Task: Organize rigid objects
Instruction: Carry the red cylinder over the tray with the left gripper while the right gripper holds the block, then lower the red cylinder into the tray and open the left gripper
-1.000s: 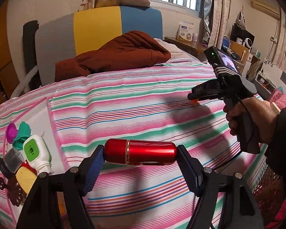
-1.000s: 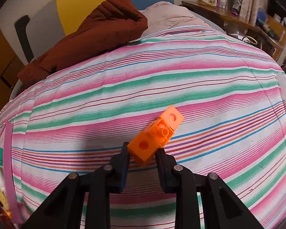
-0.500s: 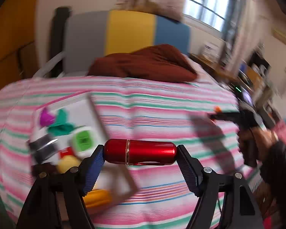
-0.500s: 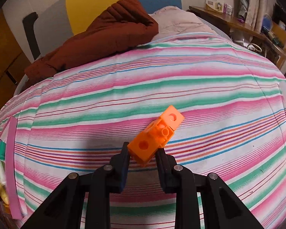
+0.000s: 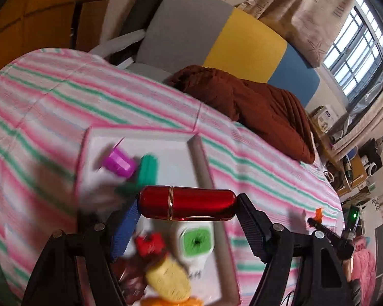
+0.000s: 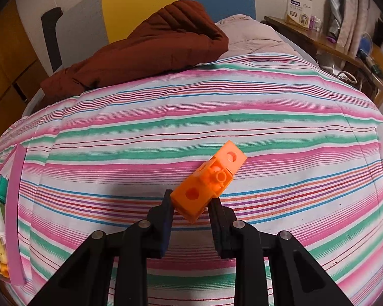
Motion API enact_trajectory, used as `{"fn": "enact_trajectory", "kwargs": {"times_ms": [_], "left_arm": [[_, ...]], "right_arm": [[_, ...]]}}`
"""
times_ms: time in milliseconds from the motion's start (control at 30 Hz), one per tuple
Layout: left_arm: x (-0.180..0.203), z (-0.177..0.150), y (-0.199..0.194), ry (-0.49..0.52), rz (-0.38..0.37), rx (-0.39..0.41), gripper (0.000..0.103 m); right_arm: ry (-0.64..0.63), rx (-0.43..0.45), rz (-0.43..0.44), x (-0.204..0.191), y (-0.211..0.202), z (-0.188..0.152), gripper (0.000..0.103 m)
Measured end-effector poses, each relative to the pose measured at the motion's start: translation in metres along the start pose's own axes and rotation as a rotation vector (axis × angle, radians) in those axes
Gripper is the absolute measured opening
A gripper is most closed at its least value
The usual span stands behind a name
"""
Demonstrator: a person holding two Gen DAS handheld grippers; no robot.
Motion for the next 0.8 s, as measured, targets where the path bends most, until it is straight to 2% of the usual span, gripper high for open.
{"fn": "enact_trajectory", "kwargs": {"times_ms": [67,133,233,367,533,800], "left_arm": [[0.006,0.005,0.013,0.031,0.007,-0.026,0.076],[0.013,0.01,0.034,0.088,0.006,-0.084,0.076],[0.013,0.011,0.062,0.152,0.051,-0.16,0.076],[0.005,0.007,0.087,0.18,0.088,-0.225,0.076],[-0.004,0.006,0.101,0.212,0.147,-0.239,0.077],[-0.006,0.012,0.082,0.186,0.13,-0.183,0.084]], "right_arm": [[-0.002,0.0,0.001,0.0,0.0,0.0,0.027],[-0.002,0.001,0.002,0.0,0.0,0.0,0.027],[-0.003,0.002,0.004,0.001,-0.001,0.001,0.027],[-0.006,0.002,0.003,-0.001,0.0,0.001,0.027],[-0.013,0.001,0.0,-0.002,0.0,0.001,0.027],[-0.017,-0.007,-0.015,-0.001,0.002,-0.001,0.027]]}}
Point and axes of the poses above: each gripper's, at about its wrist camera, not at the fingertips, and y roughly the way its jaws point, x to its right, z to its top, the point moved 7 cm from there along y, roughly the way its jaws point, and after that the axes turned 6 degrees about -z, right-handed, at the moved point
